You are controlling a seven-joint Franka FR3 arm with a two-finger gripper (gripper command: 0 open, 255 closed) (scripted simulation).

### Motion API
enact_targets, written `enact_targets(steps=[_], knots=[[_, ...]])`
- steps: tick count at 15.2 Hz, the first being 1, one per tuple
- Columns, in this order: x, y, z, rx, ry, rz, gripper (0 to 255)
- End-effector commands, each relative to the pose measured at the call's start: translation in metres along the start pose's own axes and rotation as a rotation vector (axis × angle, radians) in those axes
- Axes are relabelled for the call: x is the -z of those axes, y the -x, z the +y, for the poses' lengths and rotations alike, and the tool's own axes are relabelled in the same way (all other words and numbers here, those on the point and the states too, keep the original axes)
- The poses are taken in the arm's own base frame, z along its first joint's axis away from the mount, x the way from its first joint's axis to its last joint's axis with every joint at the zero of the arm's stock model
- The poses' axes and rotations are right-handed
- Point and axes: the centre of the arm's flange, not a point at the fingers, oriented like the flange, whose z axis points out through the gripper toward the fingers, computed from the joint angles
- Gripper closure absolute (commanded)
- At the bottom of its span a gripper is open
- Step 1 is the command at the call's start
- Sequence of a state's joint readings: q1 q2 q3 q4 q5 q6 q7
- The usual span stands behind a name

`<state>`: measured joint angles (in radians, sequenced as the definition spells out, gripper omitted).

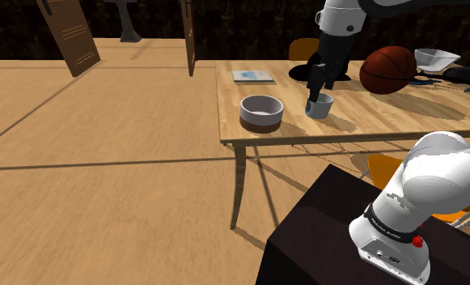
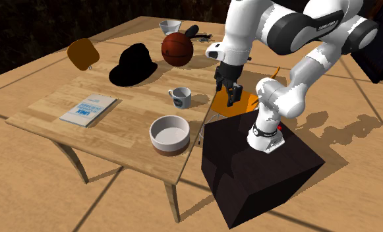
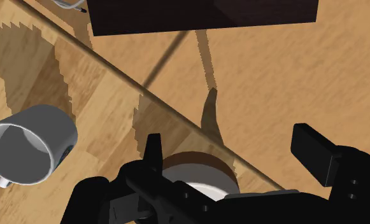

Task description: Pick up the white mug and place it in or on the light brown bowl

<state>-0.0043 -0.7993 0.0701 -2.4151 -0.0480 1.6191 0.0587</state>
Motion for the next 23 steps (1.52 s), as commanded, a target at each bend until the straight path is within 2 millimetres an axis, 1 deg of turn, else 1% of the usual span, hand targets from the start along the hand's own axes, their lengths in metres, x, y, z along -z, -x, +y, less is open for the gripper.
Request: enact_targets(steps=[1, 11, 21, 22, 23], knots=[[0.000, 0.000, 0.000, 0.000, 0.000, 0.000, 0], [-0.068, -0.052, 0.108, 0.007, -0.022, -0.048, 0], [-0.141, -0.100, 0.213, 0.013, -0.043, -0.095, 0], [-0.147, -0.104, 0.221, 0.014, -0.045, -0.099, 0], [-0.152, -0.104, 0.221, 0.014, -0.045, -0.099, 0]])
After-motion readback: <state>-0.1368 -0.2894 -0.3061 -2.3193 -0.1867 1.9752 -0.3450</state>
